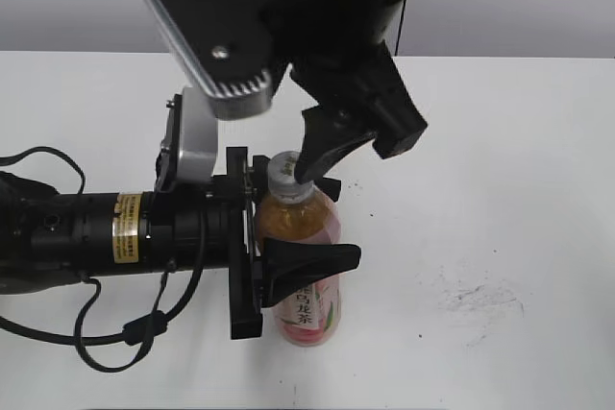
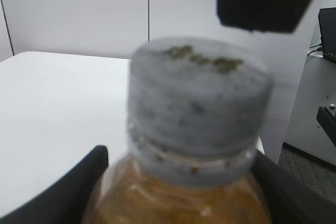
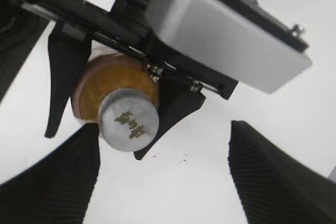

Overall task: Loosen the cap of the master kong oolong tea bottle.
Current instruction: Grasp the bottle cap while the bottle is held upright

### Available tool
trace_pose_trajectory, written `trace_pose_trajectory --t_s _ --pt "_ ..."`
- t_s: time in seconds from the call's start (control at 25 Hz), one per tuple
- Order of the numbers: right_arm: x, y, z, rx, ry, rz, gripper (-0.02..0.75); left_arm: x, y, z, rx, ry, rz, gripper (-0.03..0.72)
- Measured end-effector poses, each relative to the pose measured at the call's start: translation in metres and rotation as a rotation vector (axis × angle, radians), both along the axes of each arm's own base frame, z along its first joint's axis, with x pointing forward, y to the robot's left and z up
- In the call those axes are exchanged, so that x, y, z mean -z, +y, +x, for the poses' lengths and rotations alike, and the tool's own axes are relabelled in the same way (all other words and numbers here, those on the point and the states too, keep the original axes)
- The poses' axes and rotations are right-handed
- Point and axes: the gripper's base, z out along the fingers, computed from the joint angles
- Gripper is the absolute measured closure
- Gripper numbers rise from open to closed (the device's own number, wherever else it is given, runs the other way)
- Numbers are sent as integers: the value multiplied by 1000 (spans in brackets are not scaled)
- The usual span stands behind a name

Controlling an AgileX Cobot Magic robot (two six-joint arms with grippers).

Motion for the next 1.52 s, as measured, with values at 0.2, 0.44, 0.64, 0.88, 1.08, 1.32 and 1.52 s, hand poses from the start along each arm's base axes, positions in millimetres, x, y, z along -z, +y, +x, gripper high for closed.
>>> trace_pose_trajectory --t_s 0.2,0.44,0.64,0.88,1.08,1.32,1.52 --pt "0 -2 3 393 98 39 163 0 0 0 0 0 0 242" --pt "0 -2 3 829 242 112 163 0 0 0 0 0 -1 242" --pt "0 0 0 1067 363 160 163 0 0 0 0 0 0 242" --pt "5 -4 -7 1215 452 157 184 0 0 0 0 0 0 242" --pt "6 -2 -14 1226 533 155 225 0 0 0 0 0 -1 242" --pt "7 -2 -13 1230 531 155 288 0 0 0 0 0 -1 242" --pt "7 -4 -11 1231 492 152 298 0 0 0 0 0 -1 242"
